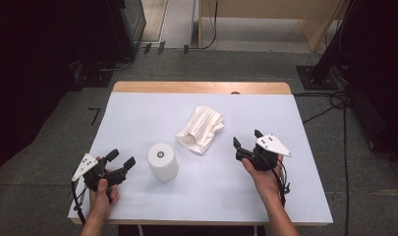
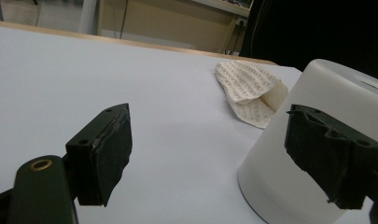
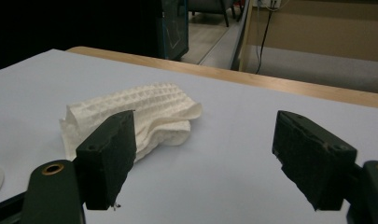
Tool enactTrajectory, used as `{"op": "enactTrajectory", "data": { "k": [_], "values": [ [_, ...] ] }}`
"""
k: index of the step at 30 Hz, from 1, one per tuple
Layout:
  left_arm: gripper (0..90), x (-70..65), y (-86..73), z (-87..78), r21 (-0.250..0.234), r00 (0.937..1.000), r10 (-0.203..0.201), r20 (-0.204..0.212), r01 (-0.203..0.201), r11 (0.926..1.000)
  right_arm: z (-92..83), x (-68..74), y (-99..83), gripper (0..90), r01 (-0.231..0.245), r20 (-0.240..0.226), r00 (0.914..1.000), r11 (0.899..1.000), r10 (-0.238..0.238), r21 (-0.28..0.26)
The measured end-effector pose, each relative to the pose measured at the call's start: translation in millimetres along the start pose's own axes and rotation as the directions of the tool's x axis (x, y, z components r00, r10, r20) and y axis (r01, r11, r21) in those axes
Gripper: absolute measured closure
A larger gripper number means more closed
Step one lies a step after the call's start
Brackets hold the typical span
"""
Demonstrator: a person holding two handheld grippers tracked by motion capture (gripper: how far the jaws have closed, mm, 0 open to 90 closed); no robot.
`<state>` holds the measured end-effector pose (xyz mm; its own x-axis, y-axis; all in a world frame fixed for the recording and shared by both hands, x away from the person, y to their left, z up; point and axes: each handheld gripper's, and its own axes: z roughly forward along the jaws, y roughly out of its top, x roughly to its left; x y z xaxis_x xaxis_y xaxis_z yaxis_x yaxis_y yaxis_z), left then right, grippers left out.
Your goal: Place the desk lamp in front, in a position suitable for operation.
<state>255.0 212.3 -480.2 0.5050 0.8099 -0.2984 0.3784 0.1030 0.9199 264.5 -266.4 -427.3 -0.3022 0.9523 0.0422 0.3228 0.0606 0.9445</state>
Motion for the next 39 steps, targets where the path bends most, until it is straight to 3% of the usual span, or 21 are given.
{"op": "enactTrajectory", "data": {
  "k": [18, 28, 39],
  "values": [
    [15.6, 0.0, 0.1, 1.6, 0.007, 1.0, 0.004, 0.001, -0.004, 1.0, 34.8, 20.6, 26.0, 18.1, 0.048, -0.038, 0.9981, 0.999, -0.047, 0.004],
    [15.5, 0.6, 0.4, 1.6, 0.007, 1.0, 0.001, 0.006, -0.001, 1.0, 65.8, 43.9, 31.1, 18.2, 0.068, -0.048, 0.9966, 0.997, -0.067, 0.021],
    [15.5, 0.0, 0.4, 2.0, 0.009, 1.0, 0.006, 0.004, -0.007, 0.9999, 103.3, 60.6, 25.5, 16.6, 0.037, -0.019, 0.9992, 0.996, -0.036, 0.077]
  ]
}}
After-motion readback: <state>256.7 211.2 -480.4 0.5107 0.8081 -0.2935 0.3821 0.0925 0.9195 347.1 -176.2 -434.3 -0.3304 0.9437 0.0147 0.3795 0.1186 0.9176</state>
